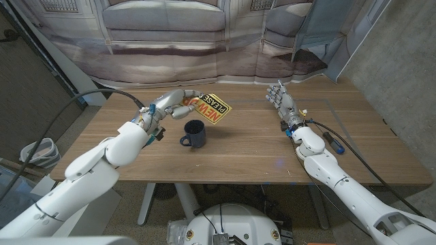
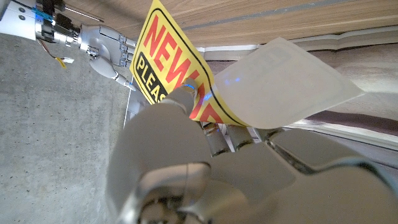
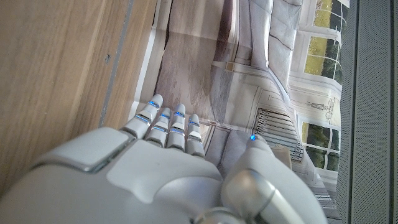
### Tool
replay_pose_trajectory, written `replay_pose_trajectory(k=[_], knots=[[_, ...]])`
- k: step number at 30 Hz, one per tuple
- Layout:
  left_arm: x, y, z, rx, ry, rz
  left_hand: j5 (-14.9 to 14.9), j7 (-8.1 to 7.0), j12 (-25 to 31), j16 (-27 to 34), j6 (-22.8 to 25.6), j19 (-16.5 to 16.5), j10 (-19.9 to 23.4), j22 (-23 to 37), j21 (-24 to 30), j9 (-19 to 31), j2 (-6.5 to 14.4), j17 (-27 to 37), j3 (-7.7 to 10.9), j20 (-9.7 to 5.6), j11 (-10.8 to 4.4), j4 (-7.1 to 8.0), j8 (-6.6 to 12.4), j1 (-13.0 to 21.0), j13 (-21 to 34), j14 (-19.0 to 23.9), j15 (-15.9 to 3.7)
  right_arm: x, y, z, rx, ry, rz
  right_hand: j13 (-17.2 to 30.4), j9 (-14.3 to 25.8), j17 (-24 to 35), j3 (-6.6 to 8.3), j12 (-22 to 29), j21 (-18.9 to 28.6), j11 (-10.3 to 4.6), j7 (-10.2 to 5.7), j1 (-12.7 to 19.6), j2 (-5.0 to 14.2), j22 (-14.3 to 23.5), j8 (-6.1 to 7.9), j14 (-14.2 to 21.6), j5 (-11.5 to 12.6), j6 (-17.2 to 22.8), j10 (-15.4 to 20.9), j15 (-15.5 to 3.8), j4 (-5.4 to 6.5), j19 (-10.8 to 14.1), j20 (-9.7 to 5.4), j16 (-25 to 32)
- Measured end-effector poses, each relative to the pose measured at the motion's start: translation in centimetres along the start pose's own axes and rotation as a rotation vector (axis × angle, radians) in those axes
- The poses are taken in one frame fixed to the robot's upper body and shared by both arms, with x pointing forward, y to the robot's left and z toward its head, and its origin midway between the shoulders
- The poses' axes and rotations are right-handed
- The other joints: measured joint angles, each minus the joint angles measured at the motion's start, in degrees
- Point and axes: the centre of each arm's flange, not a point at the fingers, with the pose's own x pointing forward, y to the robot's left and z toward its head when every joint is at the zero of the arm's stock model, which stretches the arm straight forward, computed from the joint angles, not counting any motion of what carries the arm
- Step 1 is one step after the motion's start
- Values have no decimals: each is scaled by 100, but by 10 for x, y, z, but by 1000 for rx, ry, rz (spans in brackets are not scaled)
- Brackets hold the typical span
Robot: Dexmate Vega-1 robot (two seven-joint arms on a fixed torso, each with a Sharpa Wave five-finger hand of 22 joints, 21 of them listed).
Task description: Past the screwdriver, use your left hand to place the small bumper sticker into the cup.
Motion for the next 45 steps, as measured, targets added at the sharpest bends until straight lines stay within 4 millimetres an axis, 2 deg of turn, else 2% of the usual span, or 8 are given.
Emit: replay_pose_trajectory(k=[14,45], knots=[[-13,0,0,17,23,6,0,0,0,0,0,-20,0,0,40,0,0,0,0,20,0,0,0,0,0,0,0,1,4,-2,0,10,14,0,0,0,0,0,0,0,0,0,0,0,0,0,0,0,0,0,0,10,-10,0],[-28,-2,-5,42,67,14,0,-31,-20,1,30,-39,0,0,62,0,-23,-1,23,40,0,-23,0,-22,0,0,0,6,4,-5,-1,21,23,0,0,0,-17,0,-44,0,0,-29,29,-1,0,0,0,0,0,0,18,51,-10,0]])
